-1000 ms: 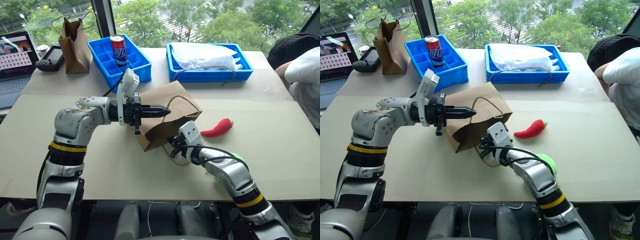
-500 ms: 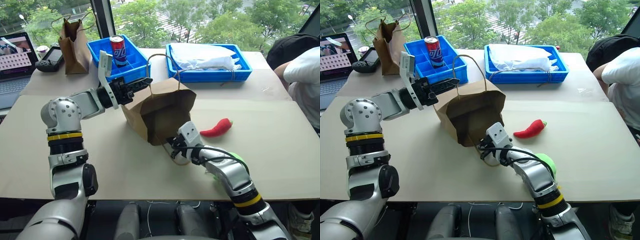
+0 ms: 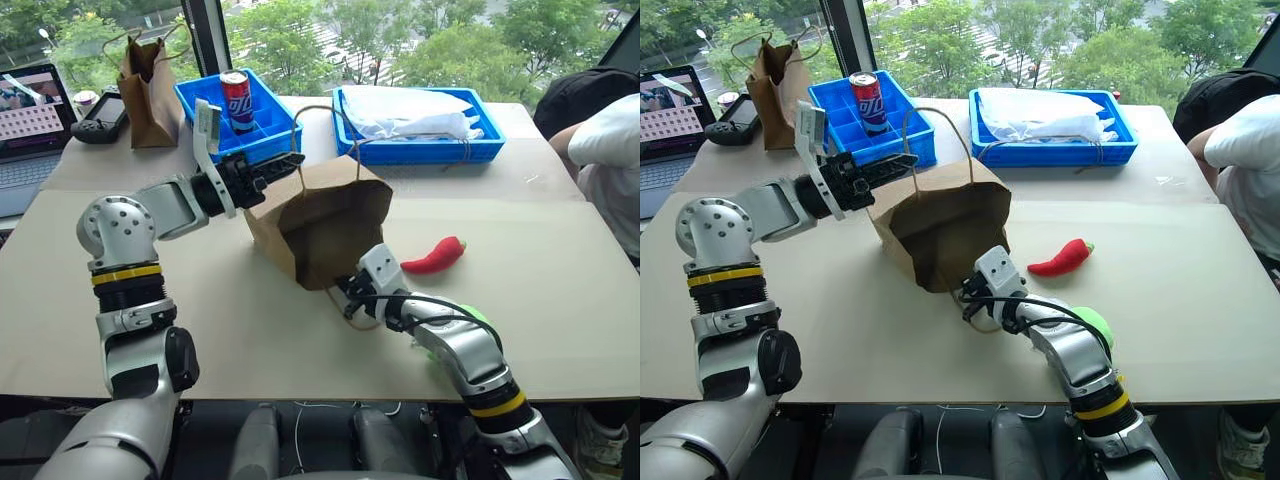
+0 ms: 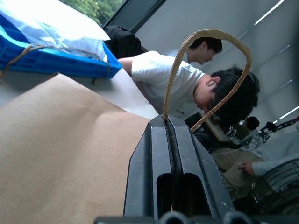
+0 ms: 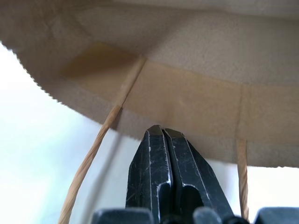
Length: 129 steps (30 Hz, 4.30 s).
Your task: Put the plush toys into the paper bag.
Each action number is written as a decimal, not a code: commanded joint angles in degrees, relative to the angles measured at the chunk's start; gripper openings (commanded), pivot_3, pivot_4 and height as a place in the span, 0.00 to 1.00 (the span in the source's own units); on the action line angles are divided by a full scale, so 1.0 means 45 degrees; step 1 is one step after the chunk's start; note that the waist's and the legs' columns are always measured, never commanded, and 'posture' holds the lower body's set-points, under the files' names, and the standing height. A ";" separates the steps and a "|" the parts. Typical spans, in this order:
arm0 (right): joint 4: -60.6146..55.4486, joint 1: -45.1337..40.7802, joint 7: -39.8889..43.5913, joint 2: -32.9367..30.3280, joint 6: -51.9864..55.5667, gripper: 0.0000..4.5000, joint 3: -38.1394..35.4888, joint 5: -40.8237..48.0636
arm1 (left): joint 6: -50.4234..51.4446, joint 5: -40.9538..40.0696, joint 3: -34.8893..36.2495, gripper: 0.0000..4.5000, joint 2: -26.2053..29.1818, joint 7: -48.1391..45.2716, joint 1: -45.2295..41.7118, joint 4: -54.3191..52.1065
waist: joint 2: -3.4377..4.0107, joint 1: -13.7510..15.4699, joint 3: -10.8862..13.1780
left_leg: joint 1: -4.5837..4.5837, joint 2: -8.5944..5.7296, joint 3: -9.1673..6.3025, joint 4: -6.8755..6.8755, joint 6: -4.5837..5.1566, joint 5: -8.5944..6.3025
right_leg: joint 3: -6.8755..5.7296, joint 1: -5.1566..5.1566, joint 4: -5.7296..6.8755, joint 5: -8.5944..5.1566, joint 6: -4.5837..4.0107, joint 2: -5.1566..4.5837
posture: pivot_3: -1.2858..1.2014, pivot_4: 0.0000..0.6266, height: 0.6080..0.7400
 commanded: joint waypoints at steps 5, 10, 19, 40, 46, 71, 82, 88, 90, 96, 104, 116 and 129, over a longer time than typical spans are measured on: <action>-0.3071 -0.0696 0.0992 -0.1396 0.2392 0.07 -0.2473 0.2135 | 0.0219 -0.0575 -0.0638 0.00 0.0484 -0.1044 0.0236 -0.0938 | 0.0004 -0.0012 0.0003 | -0.0001 -0.0001 0.0000 -0.0011 0.0000 0.0000 | 0.0000 -0.0001 -0.0003 0.0000 0.0000 -0.0002 | 0.52 0.24 0.68; -0.4988 -0.0082 0.2803 -0.4768 0.4843 0.41 -0.4984 0.4282 | 0.0174 -0.0665 -0.0815 0.00 0.0649 -0.1408 0.0284 -0.0925 | 0.0005 0.0076 0.0004 | -0.0007 -0.0005 -0.0004 -0.0025 0.0001 0.0000 | -0.0006 0.0003 -0.0031 -0.0001 0.0001 -0.0005 | 0.52 0.24 0.68; -0.4934 0.3361 0.4395 -0.9244 0.4858 1.00 -0.6668 0.3998 | 0.0047 -0.0676 -0.1015 0.00 0.0820 -0.1812 0.0263 -0.0815 | 0.0001 0.0141 0.0008 | -0.0012 -0.0021 0.0002 -0.0044 0.0004 -0.0002 | -0.0006 0.0013 -0.0082 -0.0002 0.0003 -0.0021 | 0.52 0.24 0.68; -0.4953 -0.1729 0.1840 -0.5521 0.5906 0.01 -0.3761 0.4758 | 0.0470 -0.1245 -0.0843 0.00 0.0689 -0.1441 0.0062 -0.1160 | -0.0009 -0.0043 0.0013 | -0.0008 -0.0014 -0.0026 -0.0051 -0.0010 0.0012 | -0.0017 0.0015 -0.0077 0.0002 0.0000 -0.0008 | 0.52 0.24 0.68; -0.3284 -0.3692 0.0211 -0.2599 0.5815 0.01 -0.2256 0.3998 | 0.0680 -0.1545 -0.0705 0.00 0.0668 -0.1180 0.0021 -0.1248 | -0.0010 0.0013 0.0020 | -0.0033 -0.0034 -0.0040 -0.0070 -0.0014 0.0014 | -0.0035 -0.0004 -0.0081 0.0002 0.0001 -0.0034 | 0.52 0.24 0.68; 0.1373 -0.3967 -0.2403 0.4051 0.3245 0.48 -0.3275 0.3359 | 0.0875 -0.3112 -0.0312 0.00 0.0580 0.0195 0.0837 -0.1986 | -0.0003 -0.0129 0.0022 | -0.0033 -0.0023 -0.0109 -0.0093 -0.0037 0.0028 | -0.0156 -0.0019 -0.0034 0.0009 -0.0013 -0.0043 | 0.52 0.24 0.68; -0.2646 -0.1585 -0.2836 0.2377 0.4779 0.99 -0.3805 0.3670 | 0.0340 -0.3080 -0.0466 0.00 0.0535 0.0095 0.1308 -0.2086 | -0.0002 -0.0093 0.0023 | -0.0034 -0.0025 -0.0121 -0.0096 -0.0040 0.0030 | -0.0168 -0.0013 -0.0043 0.0008 -0.0013 -0.0044 | 0.52 0.24 0.68; -0.4057 -0.0975 -0.2254 -0.0424 0.5659 0.99 -0.5896 0.4036 | 0.0354 -0.3338 -0.0413 0.00 0.0298 0.0397 0.1572 -0.2250 | -0.0003 -0.0054 0.0023 | -0.0033 -0.0027 -0.0121 -0.0096 -0.0045 0.0034 | -0.0168 -0.0001 -0.0060 0.0007 -0.0013 -0.0044 | 0.52 0.24 0.68; -0.3474 -0.0975 -0.2404 -0.1205 0.5487 0.99 -0.6777 0.3771 | 0.0342 -0.3423 -0.0364 0.00 0.0226 0.0500 0.1631 -0.2286 | -0.0003 -0.0010 0.0023 | -0.0034 -0.0030 -0.0118 -0.0097 -0.0045 0.0034 | -0.0166 0.0003 -0.0071 0.0007 -0.0013 -0.0046 | 0.52 0.24 0.68; -0.0058 -0.0363 -0.2967 -0.2066 0.3372 0.94 -0.6648 0.1825 | 0.0259 -0.3495 -0.0447 0.00 0.0078 0.0597 0.1786 -0.2461 | -0.0002 -0.0012 0.0023 | -0.0031 -0.0028 -0.0108 -0.0099 -0.0043 0.0035 | -0.0160 0.0005 -0.0081 0.0006 -0.0015 -0.0042 | 0.52 0.24 0.68; 0.0676 0.0665 -0.2838 -0.0946 0.1885 0.38 -0.6301 0.1476 | 0.0145 -0.3704 -0.0387 0.00 0.0074 0.0877 0.1817 -0.2514 | 0.0004 -0.0097 0.0023 | -0.0030 -0.0030 -0.0106 -0.0114 -0.0043 0.0038 | -0.0150 0.0005 -0.0080 0.0006 -0.0014 -0.0045 | 0.52 0.24 0.68; -0.2437 -0.1228 0.0364 -0.3533 0.4944 0.01 -0.6991 0.5531 | 0.0316 -0.4667 -0.0332 0.00 -0.0212 0.1967 0.1906 -0.2637 | 0.0013 -0.0098 0.0030 | -0.0028 -0.0024 -0.0121 -0.0115 -0.0046 0.0046 | -0.0161 0.0014 -0.0085 0.0006 -0.0015 -0.0038 | 0.52 0.24 0.68; 0.0533 -0.3958 -0.1106 0.1479 0.3613 0.01 -0.2589 0.4267 | 0.0155 -0.5025 -0.0691 0.00 -0.0217 0.2072 0.1987 -0.2608 | 0.0016 -0.0070 0.0031 | -0.0040 -0.0041 -0.0128 -0.0117 -0.0052 0.0054 | -0.0164 -0.0001 -0.0086 0.0009 -0.0019 -0.0050 | 0.52 0.24 0.68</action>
